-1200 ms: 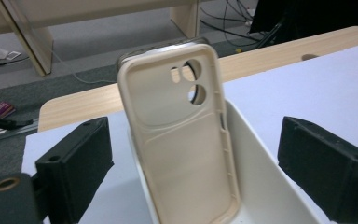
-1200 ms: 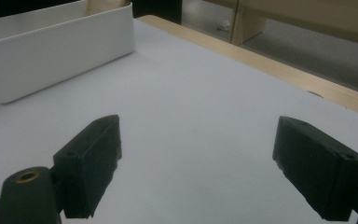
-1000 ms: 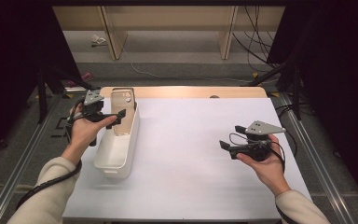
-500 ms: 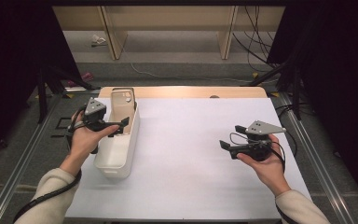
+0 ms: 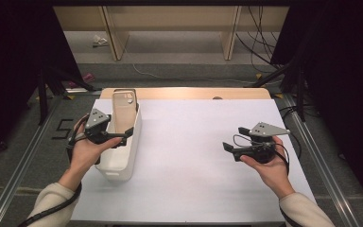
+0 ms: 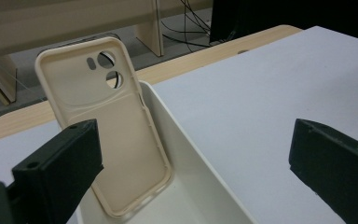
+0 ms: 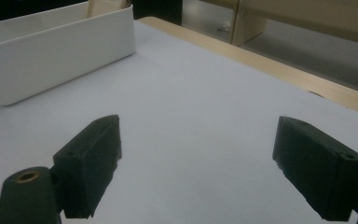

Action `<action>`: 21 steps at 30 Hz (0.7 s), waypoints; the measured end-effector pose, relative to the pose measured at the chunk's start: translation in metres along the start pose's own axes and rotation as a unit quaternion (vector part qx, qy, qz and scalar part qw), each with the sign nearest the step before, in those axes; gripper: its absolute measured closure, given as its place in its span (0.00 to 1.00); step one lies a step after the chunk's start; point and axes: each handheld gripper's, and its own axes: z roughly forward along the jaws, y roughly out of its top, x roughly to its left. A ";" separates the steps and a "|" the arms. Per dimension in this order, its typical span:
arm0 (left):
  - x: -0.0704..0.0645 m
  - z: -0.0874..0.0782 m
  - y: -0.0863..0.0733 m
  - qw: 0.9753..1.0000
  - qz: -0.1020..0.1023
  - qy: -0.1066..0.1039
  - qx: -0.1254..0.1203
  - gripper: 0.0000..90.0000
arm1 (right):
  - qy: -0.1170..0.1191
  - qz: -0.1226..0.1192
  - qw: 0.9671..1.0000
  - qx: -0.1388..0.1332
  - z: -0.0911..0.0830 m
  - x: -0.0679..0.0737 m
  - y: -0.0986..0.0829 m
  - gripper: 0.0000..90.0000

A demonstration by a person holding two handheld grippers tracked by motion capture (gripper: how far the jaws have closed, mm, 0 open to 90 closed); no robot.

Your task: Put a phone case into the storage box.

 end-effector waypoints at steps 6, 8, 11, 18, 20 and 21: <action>-0.006 -0.004 -0.005 1.000 -0.002 -0.012 -0.001 0.02 | 0.000 0.000 1.000 -0.001 0.000 0.000 0.000 0.18; -0.008 -0.006 -0.007 1.000 -0.003 -0.015 -0.001 0.02 | 0.000 0.000 1.000 -0.002 0.000 0.000 0.000 0.18; -0.011 -0.009 -0.009 1.000 0.000 -0.020 -0.002 0.03 | 0.001 0.000 1.000 -0.001 0.000 0.001 0.000 0.18; -0.020 -0.015 -0.013 1.000 0.009 -0.028 -0.006 0.03 | 0.001 -0.002 1.000 -0.001 0.000 0.001 0.000 0.18; -0.023 -0.016 -0.014 0.999 0.012 -0.029 -0.005 0.03 | 0.001 -0.002 1.000 -0.001 0.000 0.001 0.000 0.18; -0.024 -0.017 -0.015 0.999 0.013 -0.030 -0.004 0.02 | 0.001 -0.002 1.000 -0.001 0.000 0.001 0.000 0.18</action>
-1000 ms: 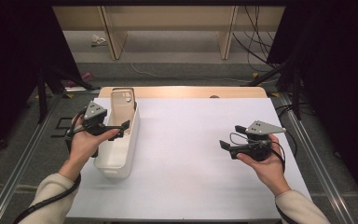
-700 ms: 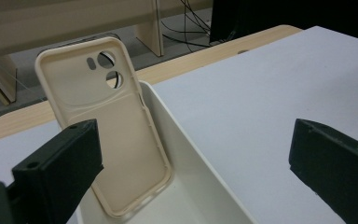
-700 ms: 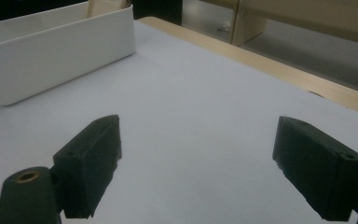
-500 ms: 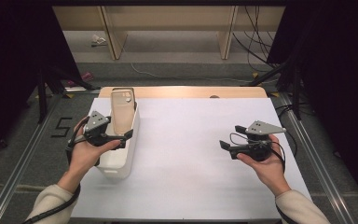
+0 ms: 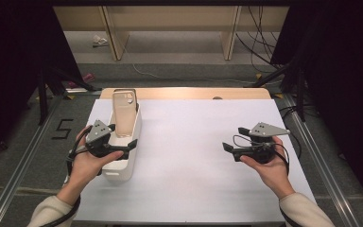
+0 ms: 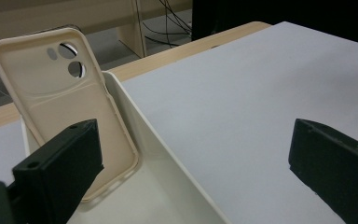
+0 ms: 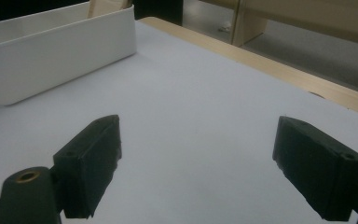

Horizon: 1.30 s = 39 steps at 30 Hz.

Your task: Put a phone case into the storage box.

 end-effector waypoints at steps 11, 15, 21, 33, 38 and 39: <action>-0.011 -0.008 -0.007 1.000 0.010 -0.008 -0.010 0.03 | 0.000 0.000 1.000 0.000 0.000 0.000 0.000 0.18; -0.015 -0.011 -0.010 1.000 0.015 -0.010 -0.011 0.03 | 0.001 -0.001 1.000 0.000 0.000 0.001 0.000 0.18; -0.021 -0.014 -0.013 1.000 0.018 -0.016 -0.008 0.03 | 0.001 -0.001 1.000 0.000 0.000 0.001 0.000 0.18; -0.028 -0.016 -0.024 1.000 0.013 -0.022 -0.002 0.03 | 0.004 -0.002 1.000 -0.001 0.001 0.003 0.000 0.18; -0.031 -0.016 -0.025 1.000 0.018 -0.017 -0.005 0.03 | 0.005 -0.003 1.000 0.001 0.002 0.004 0.000 0.18; -0.032 -0.016 -0.026 1.000 0.018 -0.014 -0.009 0.03 | 0.005 -0.003 1.000 0.001 0.001 0.003 0.000 0.18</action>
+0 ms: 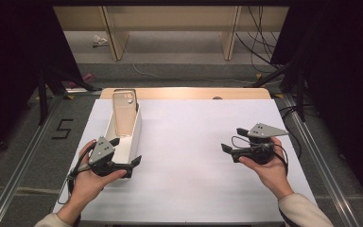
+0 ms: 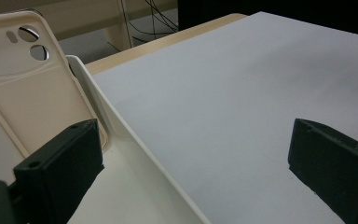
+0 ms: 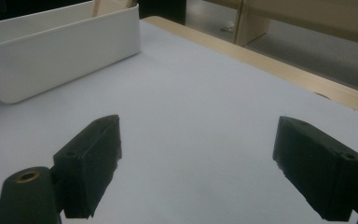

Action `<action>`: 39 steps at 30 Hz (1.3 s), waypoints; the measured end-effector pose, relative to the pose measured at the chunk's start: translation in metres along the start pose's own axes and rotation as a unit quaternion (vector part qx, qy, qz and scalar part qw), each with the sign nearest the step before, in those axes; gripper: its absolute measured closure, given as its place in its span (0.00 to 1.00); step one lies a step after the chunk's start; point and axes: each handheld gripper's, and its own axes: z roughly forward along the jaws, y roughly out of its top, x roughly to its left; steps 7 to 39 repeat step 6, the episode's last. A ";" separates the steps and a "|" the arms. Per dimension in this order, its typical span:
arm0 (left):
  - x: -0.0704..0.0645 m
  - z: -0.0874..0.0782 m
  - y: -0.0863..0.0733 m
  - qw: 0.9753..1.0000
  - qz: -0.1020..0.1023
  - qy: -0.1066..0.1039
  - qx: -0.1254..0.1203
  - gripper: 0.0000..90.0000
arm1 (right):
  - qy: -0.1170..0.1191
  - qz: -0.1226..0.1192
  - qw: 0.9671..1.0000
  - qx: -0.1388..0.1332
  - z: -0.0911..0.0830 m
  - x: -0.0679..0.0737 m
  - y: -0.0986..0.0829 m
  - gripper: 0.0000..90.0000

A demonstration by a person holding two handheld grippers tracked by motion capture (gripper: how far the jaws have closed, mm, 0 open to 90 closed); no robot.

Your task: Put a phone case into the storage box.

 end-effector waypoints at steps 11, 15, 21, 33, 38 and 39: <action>-0.003 0.000 -0.001 1.000 0.005 -0.002 0.004 0.04 | 0.000 0.001 1.000 -0.001 0.000 -0.001 0.000 0.18; -0.003 0.000 -0.001 1.000 0.005 -0.002 0.004 0.04 | 0.000 0.001 1.000 -0.001 0.000 -0.001 0.000 0.18; -0.003 0.000 -0.001 1.000 0.005 -0.002 0.004 0.04 | 0.000 0.001 1.000 -0.001 0.000 -0.001 0.000 0.18; -0.003 0.000 -0.001 1.000 0.005 -0.002 0.004 0.04 | 0.000 0.001 1.000 -0.001 0.000 -0.001 0.000 0.18; -0.003 0.000 -0.001 1.000 0.005 -0.002 0.004 0.04 | 0.000 0.001 1.000 -0.001 0.000 -0.001 0.000 0.18; -0.003 0.000 -0.001 1.000 0.005 -0.002 0.004 0.04 | 0.000 0.001 1.000 -0.001 0.000 -0.001 0.000 0.18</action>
